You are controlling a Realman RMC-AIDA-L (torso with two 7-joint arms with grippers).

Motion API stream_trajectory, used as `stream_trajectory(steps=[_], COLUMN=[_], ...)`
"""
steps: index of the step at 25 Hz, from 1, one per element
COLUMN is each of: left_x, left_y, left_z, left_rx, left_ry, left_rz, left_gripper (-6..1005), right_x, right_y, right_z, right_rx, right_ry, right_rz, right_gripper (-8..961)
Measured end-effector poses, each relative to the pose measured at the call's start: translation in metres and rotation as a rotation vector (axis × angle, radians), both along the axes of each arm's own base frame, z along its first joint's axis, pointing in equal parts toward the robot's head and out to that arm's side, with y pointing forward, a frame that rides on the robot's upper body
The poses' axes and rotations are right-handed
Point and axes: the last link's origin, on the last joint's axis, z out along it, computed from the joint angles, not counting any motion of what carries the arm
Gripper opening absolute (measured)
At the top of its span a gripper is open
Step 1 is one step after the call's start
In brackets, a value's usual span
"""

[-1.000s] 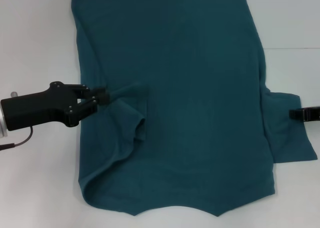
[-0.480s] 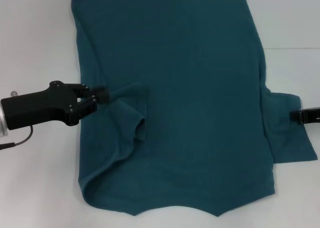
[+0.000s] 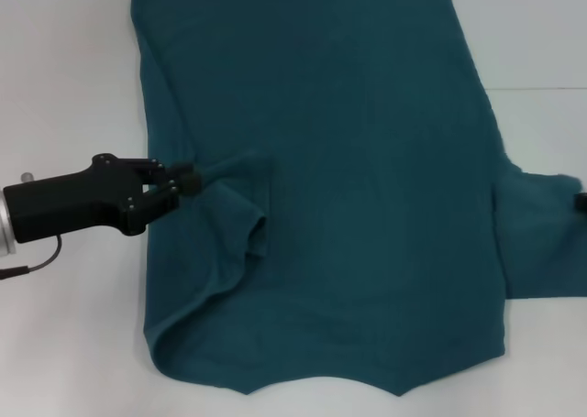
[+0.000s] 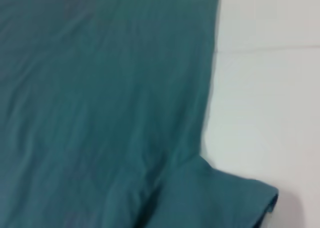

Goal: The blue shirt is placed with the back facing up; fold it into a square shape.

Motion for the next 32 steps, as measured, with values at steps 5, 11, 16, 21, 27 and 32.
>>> stream_trajectory(steps=[5,11,16,21,27,32], left_x=[0.0,0.002,0.003,0.004,0.007,0.01], left_y=[0.0,0.0,-0.001,0.0,0.002,0.004], left_z=[0.001,0.0,0.0,0.001,0.002,0.007], left_rx=[-0.002,-0.004,-0.01,-0.015,-0.019,-0.013], left_ry=[-0.005,-0.009,-0.02,-0.029,-0.035,-0.056], left_rz=[-0.001,-0.004,0.004,0.013,0.005,0.004], left_gripper=[171,172,172,172,171,171], right_x=[0.0,0.002,0.001,0.001,-0.007,-0.016], right_y=[-0.016,-0.022,-0.023,-0.021,-0.013,-0.002], right_z=[0.02,0.031,0.04,0.05,0.05,0.049], right_rx=[0.049,0.072,0.095,0.117,0.104,0.079], right_ry=[0.041,0.033,0.022,0.006,-0.018,-0.058], right_rz=[0.001,0.0,-0.003,-0.004,0.005,0.01], right_gripper=[-1,-1,0,-1,-1,0])
